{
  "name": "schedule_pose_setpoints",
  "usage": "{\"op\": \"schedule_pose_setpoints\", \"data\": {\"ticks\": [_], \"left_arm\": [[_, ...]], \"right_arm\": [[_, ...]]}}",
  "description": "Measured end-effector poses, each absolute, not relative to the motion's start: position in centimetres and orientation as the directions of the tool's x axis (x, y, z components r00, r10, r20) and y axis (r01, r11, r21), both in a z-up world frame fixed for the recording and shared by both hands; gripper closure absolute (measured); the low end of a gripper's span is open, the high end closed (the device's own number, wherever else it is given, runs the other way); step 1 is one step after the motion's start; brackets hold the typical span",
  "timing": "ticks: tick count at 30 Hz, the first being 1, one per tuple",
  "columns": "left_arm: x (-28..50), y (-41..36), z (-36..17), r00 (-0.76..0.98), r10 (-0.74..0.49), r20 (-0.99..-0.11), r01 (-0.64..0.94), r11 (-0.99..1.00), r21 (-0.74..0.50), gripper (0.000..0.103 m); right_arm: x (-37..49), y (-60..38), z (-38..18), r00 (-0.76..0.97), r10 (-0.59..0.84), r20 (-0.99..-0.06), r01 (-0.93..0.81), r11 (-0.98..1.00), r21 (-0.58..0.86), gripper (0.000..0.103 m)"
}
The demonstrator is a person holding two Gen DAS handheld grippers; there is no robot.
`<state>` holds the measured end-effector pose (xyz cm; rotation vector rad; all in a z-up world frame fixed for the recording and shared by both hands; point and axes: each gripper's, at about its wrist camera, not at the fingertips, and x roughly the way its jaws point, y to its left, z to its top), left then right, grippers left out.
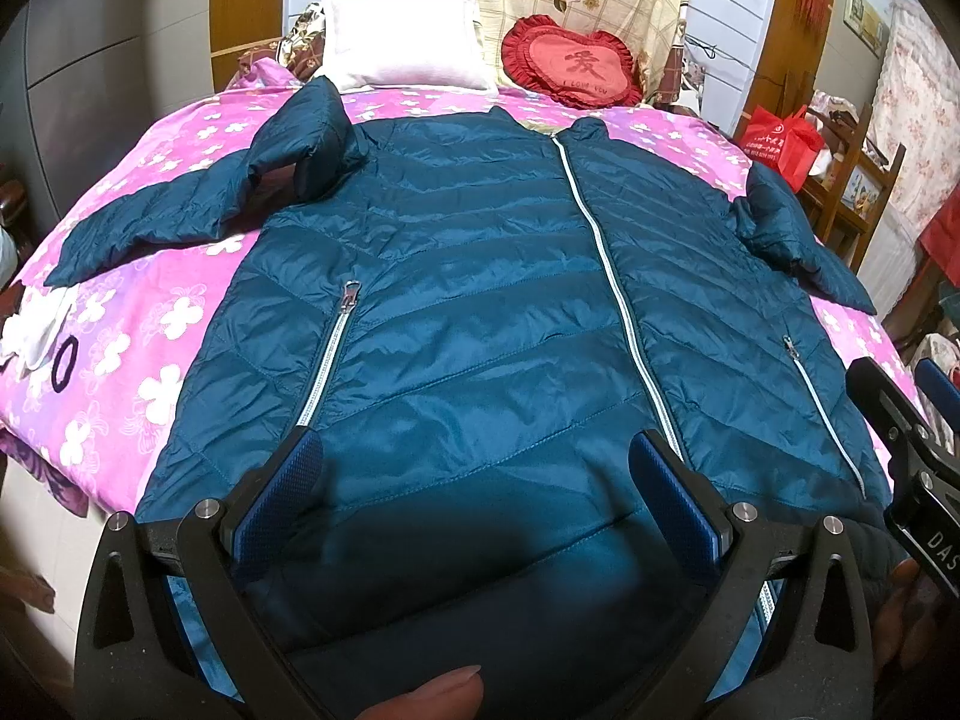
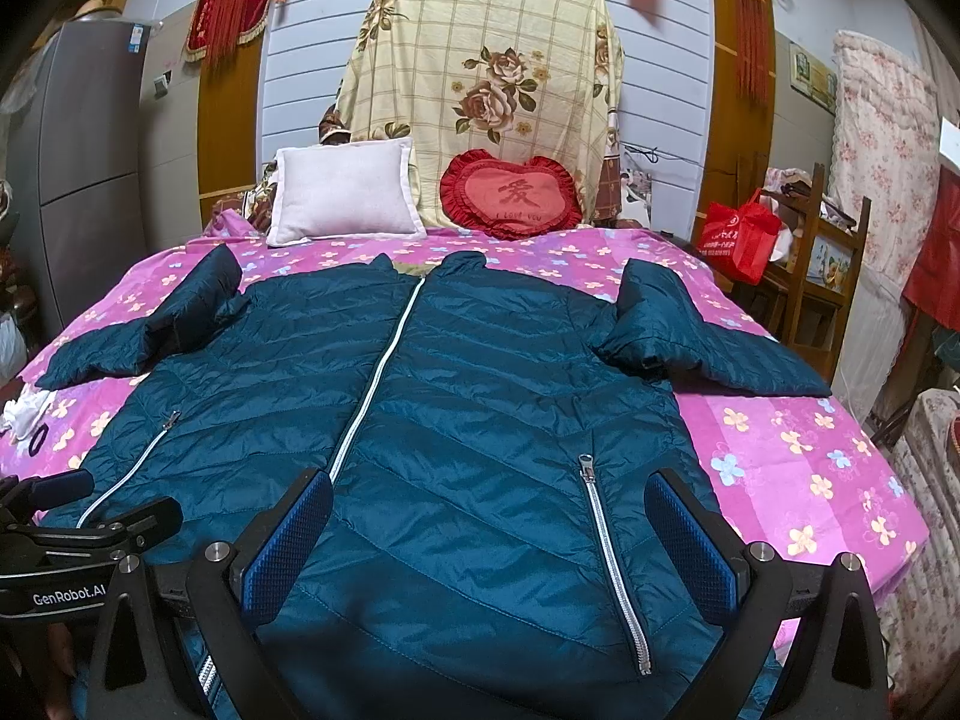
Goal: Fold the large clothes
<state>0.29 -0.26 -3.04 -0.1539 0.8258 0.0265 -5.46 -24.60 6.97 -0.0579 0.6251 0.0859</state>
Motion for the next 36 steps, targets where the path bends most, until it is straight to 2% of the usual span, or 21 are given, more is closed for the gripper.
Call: {"op": "schedule_pose_setpoints", "data": {"ticks": [25,32,36], "left_arm": [[0.3,-0.2,-3.0,0.678,-0.038,-0.734,-0.083,0.988,-0.127,0.001],[0.3,-0.2,-2.9,0.677,-0.038,-0.735,-0.082,0.988,-0.128,0.001],[0.2,-0.2,-3.2,0.676,-0.041,-0.736,-0.081,0.988,-0.129,0.001]], "right_arm": [[-5.5,-24.6,7.0,0.808,0.062,-0.585,-0.097,0.995,-0.029,0.000],[-6.4,-25.2,7.8,0.836,0.058,-0.545,-0.080,0.997,-0.017,0.000],[-6.4,-25.8,9.8,0.844,0.088,-0.529,-0.079,0.996,0.040,0.000]]}}
